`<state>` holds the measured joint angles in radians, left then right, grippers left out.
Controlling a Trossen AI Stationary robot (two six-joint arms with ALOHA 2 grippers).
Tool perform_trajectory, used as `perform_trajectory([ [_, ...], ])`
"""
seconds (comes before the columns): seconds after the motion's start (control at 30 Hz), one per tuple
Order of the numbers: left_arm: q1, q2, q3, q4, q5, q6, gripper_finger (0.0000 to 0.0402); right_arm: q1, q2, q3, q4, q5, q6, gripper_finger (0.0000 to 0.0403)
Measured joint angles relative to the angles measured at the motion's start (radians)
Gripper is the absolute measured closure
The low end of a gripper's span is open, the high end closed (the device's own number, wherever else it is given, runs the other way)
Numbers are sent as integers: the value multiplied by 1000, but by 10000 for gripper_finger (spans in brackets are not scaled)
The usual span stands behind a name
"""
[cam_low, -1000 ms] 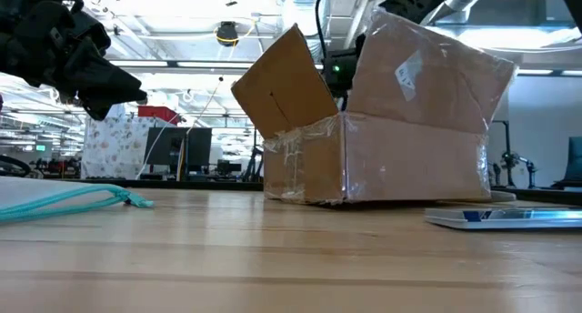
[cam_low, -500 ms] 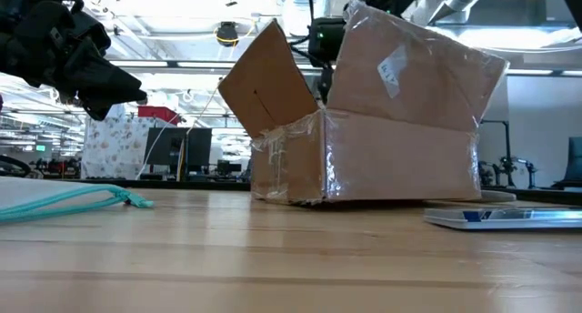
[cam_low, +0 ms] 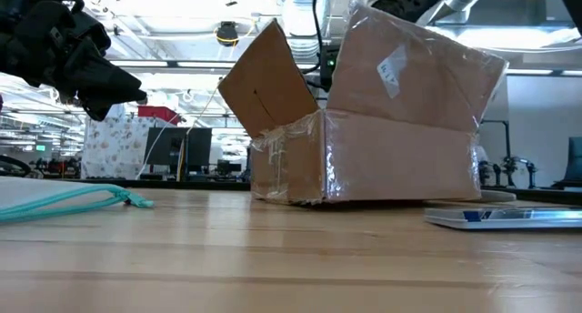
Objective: Unpack boxes
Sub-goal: Remove the white deck of cards from the cardboard box
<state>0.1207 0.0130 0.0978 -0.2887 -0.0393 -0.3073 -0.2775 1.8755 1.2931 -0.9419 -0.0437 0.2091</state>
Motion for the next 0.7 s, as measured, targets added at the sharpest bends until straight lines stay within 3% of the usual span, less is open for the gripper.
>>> perform_trajectory([
  [0.7, 0, 0, 0, -3, 0, 0, 292, 38, 0, -10, 101, -39, 43, 24],
])
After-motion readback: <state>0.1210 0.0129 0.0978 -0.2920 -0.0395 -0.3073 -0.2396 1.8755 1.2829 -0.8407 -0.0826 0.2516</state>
